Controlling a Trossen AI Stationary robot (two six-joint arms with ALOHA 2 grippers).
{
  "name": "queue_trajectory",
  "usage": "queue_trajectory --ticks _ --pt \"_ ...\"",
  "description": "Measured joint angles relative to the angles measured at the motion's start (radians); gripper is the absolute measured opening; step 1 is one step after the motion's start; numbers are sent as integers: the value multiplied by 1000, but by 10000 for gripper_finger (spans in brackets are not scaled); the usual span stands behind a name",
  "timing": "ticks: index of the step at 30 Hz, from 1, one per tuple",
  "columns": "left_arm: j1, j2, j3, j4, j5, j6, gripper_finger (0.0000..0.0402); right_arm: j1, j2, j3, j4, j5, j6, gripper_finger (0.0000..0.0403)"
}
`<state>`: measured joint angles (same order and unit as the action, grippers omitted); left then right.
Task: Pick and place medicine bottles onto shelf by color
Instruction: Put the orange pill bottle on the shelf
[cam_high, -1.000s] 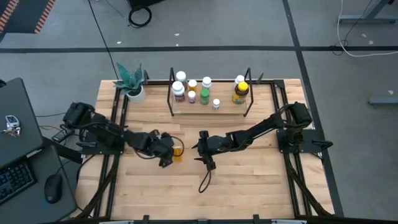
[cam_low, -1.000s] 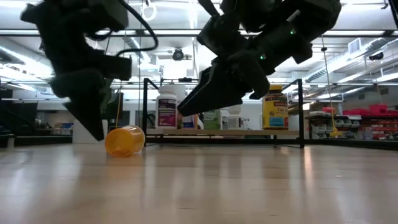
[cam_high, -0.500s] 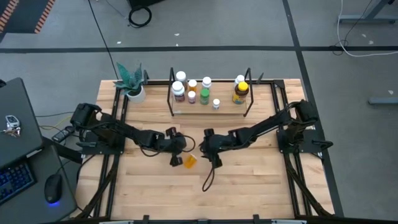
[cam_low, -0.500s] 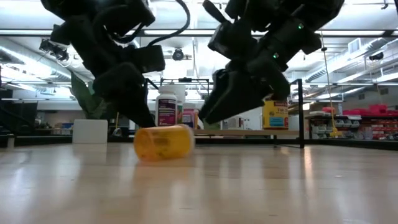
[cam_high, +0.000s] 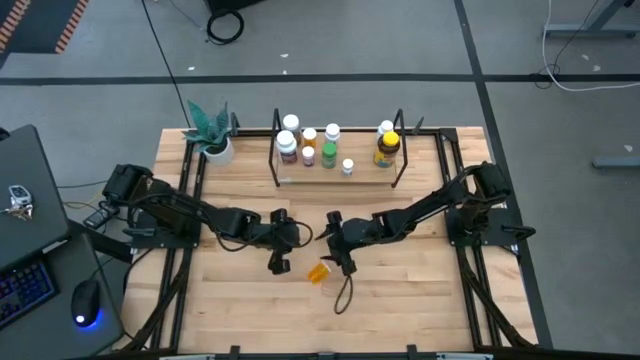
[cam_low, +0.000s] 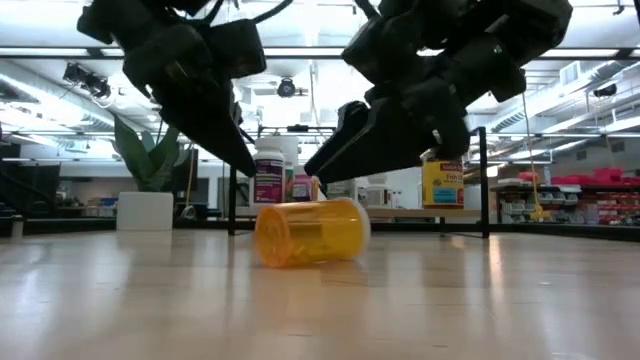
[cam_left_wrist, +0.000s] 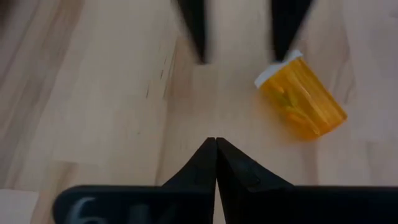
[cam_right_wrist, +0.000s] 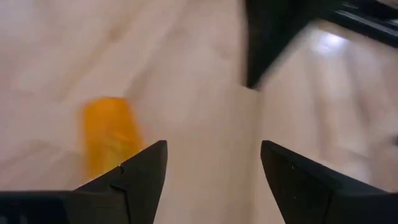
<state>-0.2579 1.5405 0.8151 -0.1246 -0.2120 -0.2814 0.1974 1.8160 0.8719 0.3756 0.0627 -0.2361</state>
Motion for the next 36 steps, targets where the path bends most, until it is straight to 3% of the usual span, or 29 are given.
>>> queue_trajectory --ticks 3,9,17,22,28,36 --pt "-23 -7 10 -1 46 -1 14 3 -26 1 -81 27 1 266" --pt "-78 -8 16 1 89 1 7 78 -98 8 -92 -93 15 266" --pt "-85 -8 32 -13 86 -29 17 115 11 7 -46 -93 47 266" --pt "-104 -8 107 -139 86 -16 11 101 70 6 23 -88 41 266" --pt "-118 -8 181 -290 80 -12 9 84 81 6 39 -89 14 266" --pt "-119 -8 174 -304 75 1 14 38 81 6 45 -136 23 278"
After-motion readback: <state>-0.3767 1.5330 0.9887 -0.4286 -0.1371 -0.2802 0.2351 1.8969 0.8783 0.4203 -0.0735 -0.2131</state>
